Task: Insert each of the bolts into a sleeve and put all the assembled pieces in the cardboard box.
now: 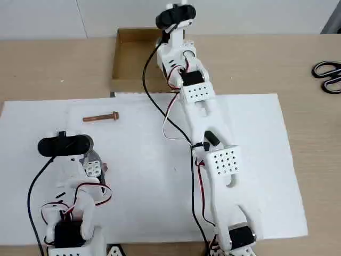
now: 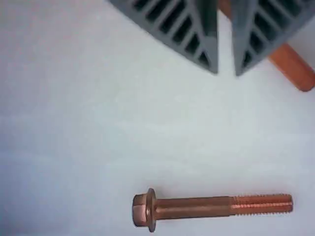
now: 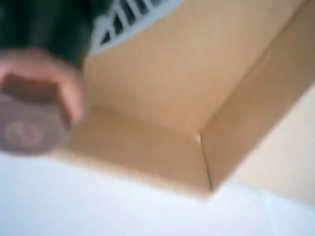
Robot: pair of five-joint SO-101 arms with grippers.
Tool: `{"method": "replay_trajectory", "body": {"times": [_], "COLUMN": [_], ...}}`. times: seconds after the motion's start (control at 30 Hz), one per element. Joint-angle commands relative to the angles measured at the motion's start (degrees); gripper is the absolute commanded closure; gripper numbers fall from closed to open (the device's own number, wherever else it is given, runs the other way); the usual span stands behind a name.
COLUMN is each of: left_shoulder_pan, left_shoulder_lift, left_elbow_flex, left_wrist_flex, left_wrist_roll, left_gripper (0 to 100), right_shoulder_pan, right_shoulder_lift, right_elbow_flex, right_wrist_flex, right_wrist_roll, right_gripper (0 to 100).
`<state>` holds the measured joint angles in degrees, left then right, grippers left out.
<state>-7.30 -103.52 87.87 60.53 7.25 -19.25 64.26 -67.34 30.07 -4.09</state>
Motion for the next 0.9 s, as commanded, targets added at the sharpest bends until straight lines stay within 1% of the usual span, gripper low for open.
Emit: {"method": "replay_trajectory", "body": {"times": [0.0, 0.07, 0.2, 0.27, 0.57, 0.67, 0.87], "left_shoulder_pan": [-0.35, -0.35, -0.35, -0.35, -0.35, -0.35, -0.35], "left_shoulder_lift": [-0.53, -0.53, -0.53, -0.53, -0.53, -0.53, -0.53], "left_elbow_flex": [-0.66, -0.66, -0.66, -0.66, -0.66, -0.66, -1.98], "left_wrist_flex": [0.09, 0.09, 0.09, 0.09, 0.09, 0.09, 0.09], "left_wrist_roll": [-0.18, -0.18, -0.18, -0.18, -0.18, -0.18, 0.09], "left_gripper": [99, 99, 99, 99, 99, 99, 99], "right_shoulder_pan": [-0.66, -0.75, -0.75, -0.84, -0.84, -0.92, -0.66], "right_shoulder_lift": [-1.45, -1.54, -1.80, -1.80, -1.80, -1.98, -6.81], "right_elbow_flex": [-6.42, -7.47, -10.20, -11.87, -24.70, -29.45, -29.10], "right_wrist_flex": [3.82, 6.11, 12.09, 15.08, 21.93, 28.35, 42.33], "right_wrist_roll": [2.81, 3.69, 3.69, 3.69, 3.69, 3.34, 3.25], "right_gripper": [99.0, 94.4, 75.7, 69.4, 68.5, 68.5, 68.5]}}
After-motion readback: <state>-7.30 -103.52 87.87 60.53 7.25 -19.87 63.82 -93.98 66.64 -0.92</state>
